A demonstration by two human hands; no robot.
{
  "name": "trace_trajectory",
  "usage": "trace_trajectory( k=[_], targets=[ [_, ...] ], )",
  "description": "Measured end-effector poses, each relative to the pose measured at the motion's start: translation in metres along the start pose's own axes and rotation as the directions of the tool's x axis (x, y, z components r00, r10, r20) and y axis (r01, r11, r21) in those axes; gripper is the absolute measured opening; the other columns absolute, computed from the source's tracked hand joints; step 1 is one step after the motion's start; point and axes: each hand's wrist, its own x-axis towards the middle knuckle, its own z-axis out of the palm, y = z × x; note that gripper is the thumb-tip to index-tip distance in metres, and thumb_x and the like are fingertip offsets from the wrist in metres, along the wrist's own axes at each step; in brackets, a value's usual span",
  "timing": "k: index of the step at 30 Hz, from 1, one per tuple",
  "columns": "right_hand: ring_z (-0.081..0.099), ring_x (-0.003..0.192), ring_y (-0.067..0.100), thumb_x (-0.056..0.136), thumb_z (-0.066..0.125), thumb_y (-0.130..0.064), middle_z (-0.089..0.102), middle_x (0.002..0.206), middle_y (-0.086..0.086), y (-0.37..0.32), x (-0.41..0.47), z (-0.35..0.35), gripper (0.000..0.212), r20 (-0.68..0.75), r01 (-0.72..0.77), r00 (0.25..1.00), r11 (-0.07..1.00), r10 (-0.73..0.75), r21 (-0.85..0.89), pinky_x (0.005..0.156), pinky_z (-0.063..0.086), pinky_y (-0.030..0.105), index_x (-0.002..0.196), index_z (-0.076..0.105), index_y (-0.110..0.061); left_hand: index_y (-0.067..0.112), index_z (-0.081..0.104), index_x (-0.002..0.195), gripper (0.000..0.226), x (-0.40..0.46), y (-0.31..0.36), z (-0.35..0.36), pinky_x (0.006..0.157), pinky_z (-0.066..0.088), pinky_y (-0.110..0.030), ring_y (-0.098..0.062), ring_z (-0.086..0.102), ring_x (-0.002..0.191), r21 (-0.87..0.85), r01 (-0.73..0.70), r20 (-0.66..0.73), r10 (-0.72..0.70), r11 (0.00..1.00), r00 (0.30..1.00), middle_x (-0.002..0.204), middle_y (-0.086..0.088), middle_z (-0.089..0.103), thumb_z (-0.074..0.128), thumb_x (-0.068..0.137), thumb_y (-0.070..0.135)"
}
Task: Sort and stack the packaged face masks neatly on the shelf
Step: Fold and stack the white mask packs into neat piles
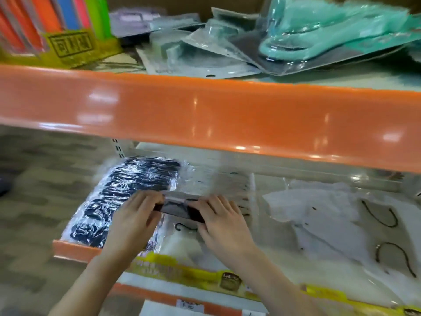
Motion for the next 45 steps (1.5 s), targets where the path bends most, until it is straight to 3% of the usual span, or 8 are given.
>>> trace_trajectory(
  k=[6, 11, 17, 23, 28, 34, 40, 45],
  targets=[
    [0.059, 0.091, 0.019, 0.061, 0.077, -0.009, 0.061, 0.100, -0.005, -0.046, 0.021, 0.041, 0.048, 0.082, 0.072, 0.994, 0.994, -0.078, 0.077, 0.075, 0.050, 0.032, 0.107, 0.066, -0.021, 0.007, 0.061, 0.090, 0.020, -0.036, -0.057, -0.028, 0.074, 0.038, -0.031, -0.021, 0.051, 0.086, 0.147, -0.034, 0.067, 0.024, 0.989, 0.997, 0.088, -0.010, 0.066, 0.047, 0.082, 0.018],
    [0.053, 0.094, 0.019, 0.075, 0.060, -0.007, 0.057, 0.102, -0.004, -0.069, 0.028, 0.061, 0.040, 0.111, 0.126, 0.984, 0.983, -0.142, 0.136, 0.077, 0.044, 0.034, 0.113, 0.063, -0.019, 0.007, 0.062, 0.091, 0.015, -0.061, -0.089, -0.043, 0.074, 0.039, -0.032, -0.023, 0.054, 0.086, 0.161, -0.059, 0.090, 0.045, 0.985, 0.995, 0.091, -0.009, 0.066, 0.050, 0.084, 0.013],
    [0.053, 0.095, 0.020, 0.079, 0.046, -0.013, 0.055, 0.105, -0.006, -0.076, 0.030, 0.083, 0.034, 0.248, 0.157, 0.952, 0.981, -0.181, 0.111, 0.080, 0.045, 0.036, 0.109, 0.059, -0.022, 0.013, 0.063, 0.083, 0.015, -0.083, -0.112, -0.051, 0.074, 0.043, -0.031, -0.022, 0.062, 0.090, 0.154, -0.025, 0.266, -0.017, 0.988, 0.964, 0.097, -0.001, 0.066, 0.049, 0.078, 0.015],
    [0.055, 0.097, 0.014, 0.078, 0.067, -0.028, 0.056, 0.105, -0.009, -0.078, 0.030, 0.094, 0.027, 0.274, 0.167, 0.942, 0.978, -0.196, 0.126, 0.080, 0.046, 0.032, 0.105, 0.062, -0.027, 0.024, 0.056, 0.088, 0.010, -0.093, -0.137, -0.046, 0.075, 0.054, -0.034, -0.022, 0.066, 0.096, 0.069, 0.079, 0.355, -0.098, 0.995, 0.930, 0.107, 0.001, 0.066, 0.054, 0.079, 0.026],
    [0.045, 0.117, 0.017, 0.080, 0.067, -0.048, 0.050, 0.124, -0.007, -0.075, 0.038, 0.091, 0.046, 0.394, 0.145, 0.899, 0.978, -0.193, 0.149, 0.097, 0.040, 0.039, 0.120, 0.056, -0.027, 0.024, 0.067, 0.090, 0.055, -0.079, -0.138, -0.048, 0.064, 0.052, -0.026, -0.018, 0.067, 0.086, 0.116, 0.174, 0.451, -0.208, 0.978, 0.868, 0.109, 0.002, 0.067, 0.095, 0.042, 0.021],
    [0.038, 0.124, 0.022, 0.077, 0.069, -0.048, 0.044, 0.133, -0.002, -0.079, 0.048, 0.092, 0.061, 0.427, 0.143, 0.891, 0.988, -0.151, 0.050, 0.098, 0.036, 0.041, 0.129, 0.050, -0.025, 0.023, 0.060, 0.114, 0.058, -0.068, -0.143, -0.038, 0.077, 0.036, -0.025, -0.016, 0.048, 0.116, 0.195, 0.226, 0.526, -0.297, 0.954, 0.797, 0.129, 0.011, 0.047, 0.083, 0.064, 0.038],
    [0.057, 0.101, 0.020, 0.058, 0.083, -0.038, 0.057, 0.113, -0.004, -0.085, 0.040, 0.101, 0.050, 0.277, 0.081, 0.959, 0.993, -0.056, -0.080, 0.077, 0.048, 0.035, 0.103, 0.064, -0.026, 0.025, 0.056, 0.093, 0.066, -0.068, -0.139, -0.032, 0.064, 0.053, -0.029, -0.023, 0.065, 0.091, 0.219, 0.118, 0.444, -0.206, 0.969, 0.872, 0.109, 0.000, 0.063, 0.093, 0.039, 0.034],
    [0.054, 0.101, 0.021, 0.061, 0.079, -0.024, 0.056, 0.113, -0.003, -0.084, 0.033, 0.110, 0.041, 0.211, 0.087, 0.976, 0.988, -0.059, -0.128, 0.079, 0.044, 0.037, 0.098, 0.063, -0.026, 0.023, 0.052, 0.079, 0.021, -0.069, -0.125, -0.028, 0.061, 0.051, -0.029, -0.017, 0.054, 0.091, 0.230, 0.094, 0.298, -0.162, 0.969, 0.941, 0.103, -0.001, 0.065, 0.050, 0.066, 0.040]
  ],
)
